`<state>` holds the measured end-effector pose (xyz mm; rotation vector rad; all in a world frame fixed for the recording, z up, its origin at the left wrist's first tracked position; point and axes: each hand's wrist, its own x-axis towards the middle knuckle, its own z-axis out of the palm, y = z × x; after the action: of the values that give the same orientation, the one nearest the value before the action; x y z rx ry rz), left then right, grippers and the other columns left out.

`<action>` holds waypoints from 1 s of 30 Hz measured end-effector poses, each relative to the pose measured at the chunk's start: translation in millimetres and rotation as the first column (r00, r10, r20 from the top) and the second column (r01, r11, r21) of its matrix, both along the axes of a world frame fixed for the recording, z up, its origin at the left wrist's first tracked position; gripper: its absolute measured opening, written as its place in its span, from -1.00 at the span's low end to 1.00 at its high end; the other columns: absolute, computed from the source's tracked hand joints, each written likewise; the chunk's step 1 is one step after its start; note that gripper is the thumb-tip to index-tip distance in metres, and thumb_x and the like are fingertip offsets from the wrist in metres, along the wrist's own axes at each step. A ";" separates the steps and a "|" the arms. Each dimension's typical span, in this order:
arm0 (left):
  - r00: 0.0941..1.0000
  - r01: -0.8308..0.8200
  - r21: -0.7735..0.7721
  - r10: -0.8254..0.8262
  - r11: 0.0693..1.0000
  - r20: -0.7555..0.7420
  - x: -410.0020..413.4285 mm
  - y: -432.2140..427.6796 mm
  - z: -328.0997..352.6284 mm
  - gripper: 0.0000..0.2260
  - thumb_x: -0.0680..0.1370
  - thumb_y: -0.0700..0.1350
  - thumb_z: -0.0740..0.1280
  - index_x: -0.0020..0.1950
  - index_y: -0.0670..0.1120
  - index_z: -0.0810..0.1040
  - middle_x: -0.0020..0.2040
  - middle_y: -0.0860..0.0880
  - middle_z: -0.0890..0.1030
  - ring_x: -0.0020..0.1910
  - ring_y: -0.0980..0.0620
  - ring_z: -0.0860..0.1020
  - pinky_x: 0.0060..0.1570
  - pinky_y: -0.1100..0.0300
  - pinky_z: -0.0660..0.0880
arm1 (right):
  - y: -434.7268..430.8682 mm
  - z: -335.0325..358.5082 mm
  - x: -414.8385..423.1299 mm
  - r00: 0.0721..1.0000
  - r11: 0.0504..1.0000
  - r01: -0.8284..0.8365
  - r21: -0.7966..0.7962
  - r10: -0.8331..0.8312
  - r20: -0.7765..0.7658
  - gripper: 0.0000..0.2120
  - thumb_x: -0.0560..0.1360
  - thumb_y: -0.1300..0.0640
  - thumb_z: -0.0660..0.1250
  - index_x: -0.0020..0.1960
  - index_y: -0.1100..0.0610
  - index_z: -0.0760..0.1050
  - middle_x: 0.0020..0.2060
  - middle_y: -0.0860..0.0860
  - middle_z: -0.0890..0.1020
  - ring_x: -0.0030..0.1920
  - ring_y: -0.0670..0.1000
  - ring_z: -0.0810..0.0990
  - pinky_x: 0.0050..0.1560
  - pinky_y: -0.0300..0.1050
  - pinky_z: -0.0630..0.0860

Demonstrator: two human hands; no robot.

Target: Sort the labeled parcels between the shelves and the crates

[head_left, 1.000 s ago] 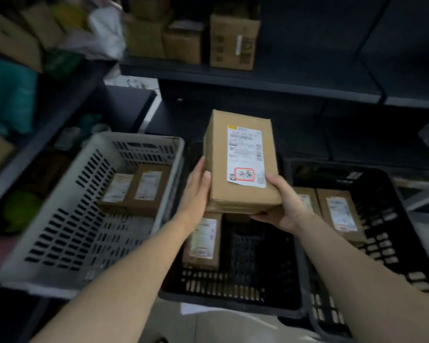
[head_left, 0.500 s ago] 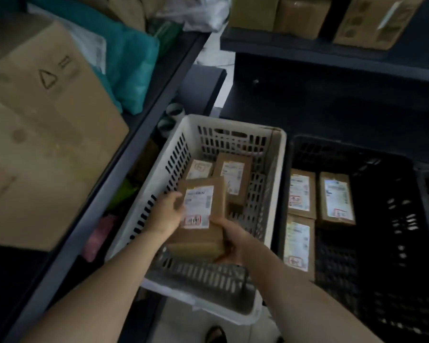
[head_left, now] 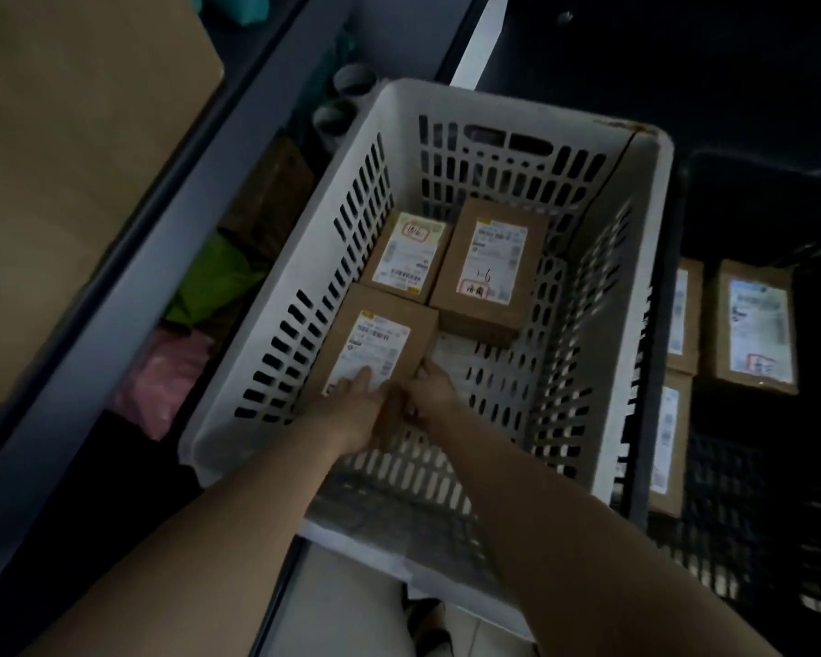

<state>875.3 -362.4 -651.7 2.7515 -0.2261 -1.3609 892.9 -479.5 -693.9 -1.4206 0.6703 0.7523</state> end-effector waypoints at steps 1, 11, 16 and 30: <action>0.999 0.020 0.003 -0.020 1.000 0.026 -0.1 0.6 1.1 -0.41 0.59 -0.04 0.20 0.55 0.01 -0.01 0.56 -0.12 -0.05 0.52 -0.20 0.03 0.45 -0.14 0.13 | -1.6 -0.8 4.6 0.992 0.985 -0.114 -0.129 0.121 0.045 -0.67 0.58 0.17 0.27 0.34 0.09 0.44 0.23 0.10 0.59 0.11 0.16 0.59 0.11 0.06 0.57; 0.908 -0.020 -0.046 0.038 0.999 0.418 -25.4 1.5 76.9 -0.70 0.57 -0.12 0.22 0.30 -0.10 0.42 0.19 -0.11 0.47 0.14 -0.11 0.49 0.03 0.00 0.51 | -44.1 95.3 -14.8 0.342 0.182 -0.461 -0.869 0.939 0.015 -0.62 0.58 0.21 0.19 0.39 0.16 0.31 0.31 0.16 0.39 0.31 0.25 0.37 0.20 0.09 0.44; 0.802 -0.096 0.023 0.064 0.995 0.594 -75.9 -11.1 148.5 -0.79 0.59 -0.10 0.16 0.18 -0.11 0.45 0.11 -0.09 0.53 0.06 -0.09 0.52 -0.08 0.08 0.49 | -65.5 173.3 -48.3 0.106 0.076 -0.303 -0.950 0.993 0.046 -0.56 0.58 0.14 0.20 0.45 0.08 0.27 0.36 0.12 0.39 0.36 0.22 0.33 0.25 0.11 0.36; 0.305 -0.605 0.083 0.135 0.792 0.943 -360.8 25.7 486.5 -0.86 0.57 -0.07 0.17 0.08 -0.06 0.44 0.06 -0.05 0.55 0.08 -0.09 0.50 -0.05 0.09 0.38 | 31.4 493.5 -234.2 -0.567 0.555 -0.035 -0.831 0.674 0.474 -0.64 0.55 -0.02 0.26 0.31 0.05 0.47 0.15 0.07 0.57 0.19 0.18 0.50 0.10 0.07 0.45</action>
<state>514.5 -336.7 -165.2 3.2270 0.7911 0.4372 658.7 -448.1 -200.4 -2.1317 -1.5814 -0.3688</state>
